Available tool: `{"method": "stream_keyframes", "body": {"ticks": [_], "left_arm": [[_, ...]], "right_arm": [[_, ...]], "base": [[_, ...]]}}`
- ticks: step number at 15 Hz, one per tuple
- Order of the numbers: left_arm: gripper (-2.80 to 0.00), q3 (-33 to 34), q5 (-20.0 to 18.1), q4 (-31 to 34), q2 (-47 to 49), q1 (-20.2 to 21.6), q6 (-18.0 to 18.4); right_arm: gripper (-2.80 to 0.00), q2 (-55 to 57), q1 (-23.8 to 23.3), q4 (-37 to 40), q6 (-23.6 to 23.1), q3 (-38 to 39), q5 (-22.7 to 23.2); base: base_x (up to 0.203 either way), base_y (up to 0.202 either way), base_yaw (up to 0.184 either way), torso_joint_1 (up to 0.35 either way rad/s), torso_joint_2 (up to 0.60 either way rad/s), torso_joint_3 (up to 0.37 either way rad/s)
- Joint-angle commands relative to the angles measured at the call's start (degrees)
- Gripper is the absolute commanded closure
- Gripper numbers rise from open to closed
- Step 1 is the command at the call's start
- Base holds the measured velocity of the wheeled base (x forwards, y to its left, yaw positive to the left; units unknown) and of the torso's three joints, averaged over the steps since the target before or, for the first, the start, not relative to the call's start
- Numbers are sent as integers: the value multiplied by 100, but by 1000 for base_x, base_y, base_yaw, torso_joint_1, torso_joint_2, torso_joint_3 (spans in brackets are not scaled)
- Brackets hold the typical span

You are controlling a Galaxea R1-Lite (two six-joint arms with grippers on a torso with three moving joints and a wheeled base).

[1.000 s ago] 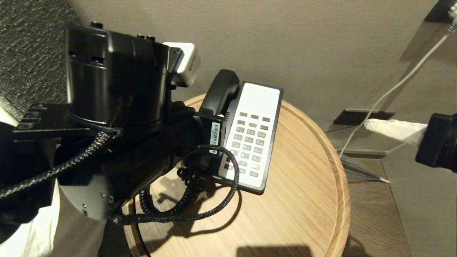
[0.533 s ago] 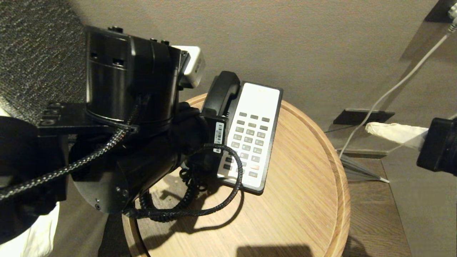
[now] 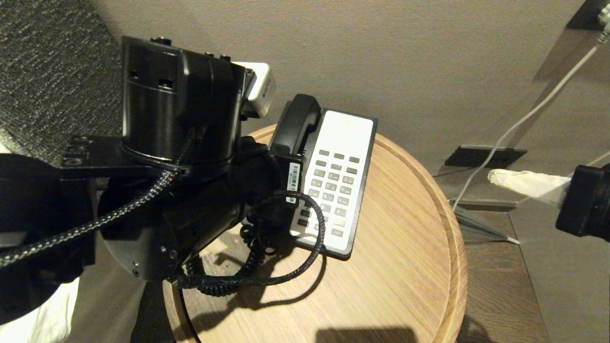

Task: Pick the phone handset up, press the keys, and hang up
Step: Put the handset back

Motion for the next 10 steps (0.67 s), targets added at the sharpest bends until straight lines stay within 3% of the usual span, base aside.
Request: {"method": "stream_keyframes", "body": {"ticks": [1, 4, 5, 6, 10], "left_arm": [[0, 9, 21, -17, 3, 1, -6], [0, 58, 15, 29, -3, 1, 9], [-89, 62, 13, 53, -7, -7, 12], [-280, 45, 13, 38, 3, -7, 20], [-280, -8, 21, -34, 29, -7, 12]], "right_arm": [[0, 9, 3, -4, 14, 3, -7], [0, 9, 3, -15, 13, 25, 2], [0, 0, 3, -12, 15, 38, 2], [0, 0, 3, -11, 13, 47, 2], [0, 0, 3, -11, 15, 47, 2]], "base": [[0, 0, 0, 0, 0, 0], [0, 0, 0, 0, 0, 0], [0, 0, 0, 0, 0, 0], [0, 0, 0, 0, 0, 0], [0, 0, 0, 0, 0, 0]]}}
